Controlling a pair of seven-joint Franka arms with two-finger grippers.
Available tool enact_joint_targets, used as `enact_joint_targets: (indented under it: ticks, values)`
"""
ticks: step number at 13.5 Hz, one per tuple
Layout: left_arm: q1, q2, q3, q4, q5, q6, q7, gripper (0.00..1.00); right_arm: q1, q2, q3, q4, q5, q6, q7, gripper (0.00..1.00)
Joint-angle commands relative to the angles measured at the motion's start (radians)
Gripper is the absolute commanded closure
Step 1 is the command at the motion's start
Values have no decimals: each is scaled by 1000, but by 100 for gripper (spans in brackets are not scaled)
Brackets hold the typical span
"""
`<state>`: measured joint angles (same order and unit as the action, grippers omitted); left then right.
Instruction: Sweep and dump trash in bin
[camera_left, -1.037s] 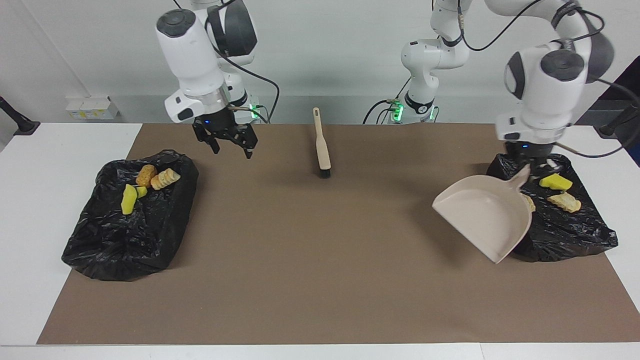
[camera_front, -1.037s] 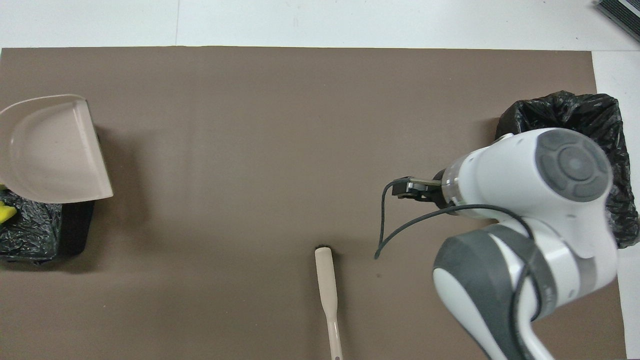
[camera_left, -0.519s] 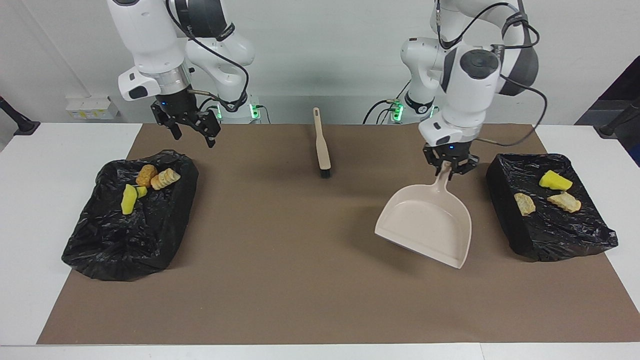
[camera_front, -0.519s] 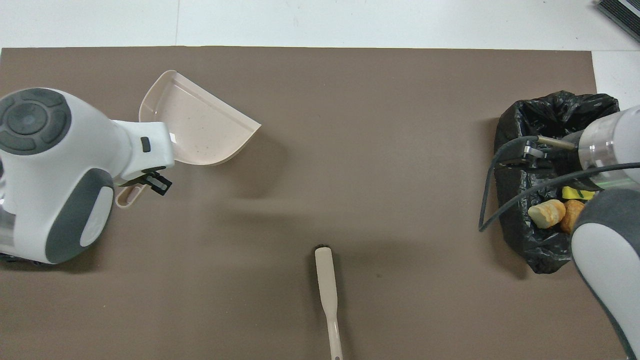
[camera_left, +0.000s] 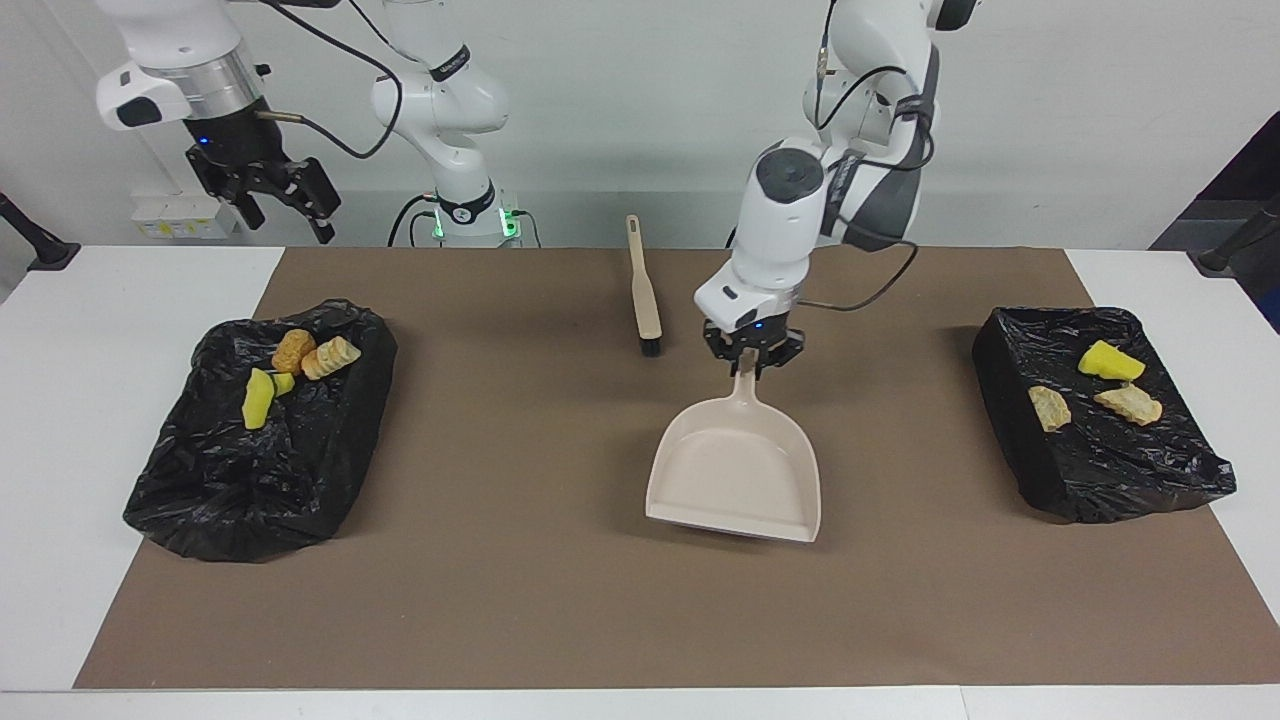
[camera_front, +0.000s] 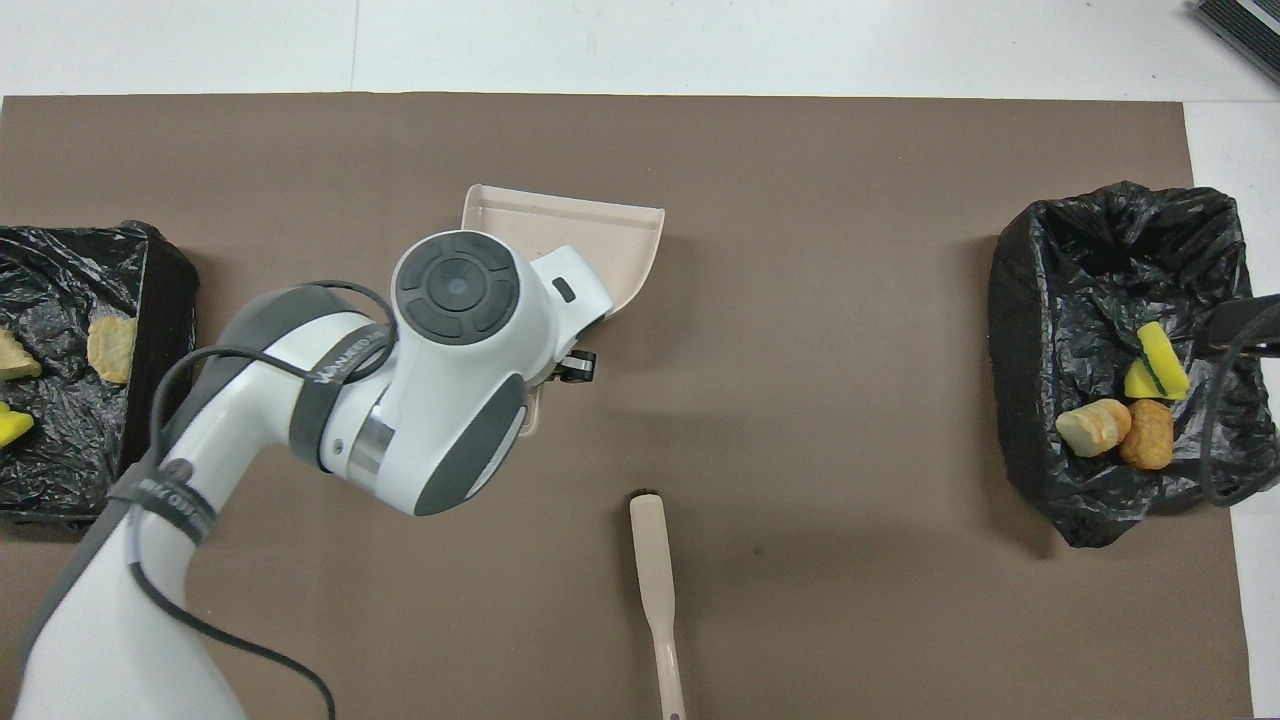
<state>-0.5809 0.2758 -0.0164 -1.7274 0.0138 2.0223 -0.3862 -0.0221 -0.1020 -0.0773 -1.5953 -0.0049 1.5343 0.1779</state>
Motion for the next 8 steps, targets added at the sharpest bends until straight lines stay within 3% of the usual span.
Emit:
enact_joint_targets:
  ticks: [1, 5, 8]
  values:
    - [-53, 72, 21, 114, -20, 7, -92, 100, -16, -16, 8, -5, -14, -8, -28, 0]
    - [-111, 128, 23, 143, -34, 39, -183, 100, -2, -67, 20, -87, -14, -10, -9, 0]
    - [-139, 227, 24, 221, -29, 36, -232, 100, 60, -88, 28, -112, -12, -14, 81, 0]
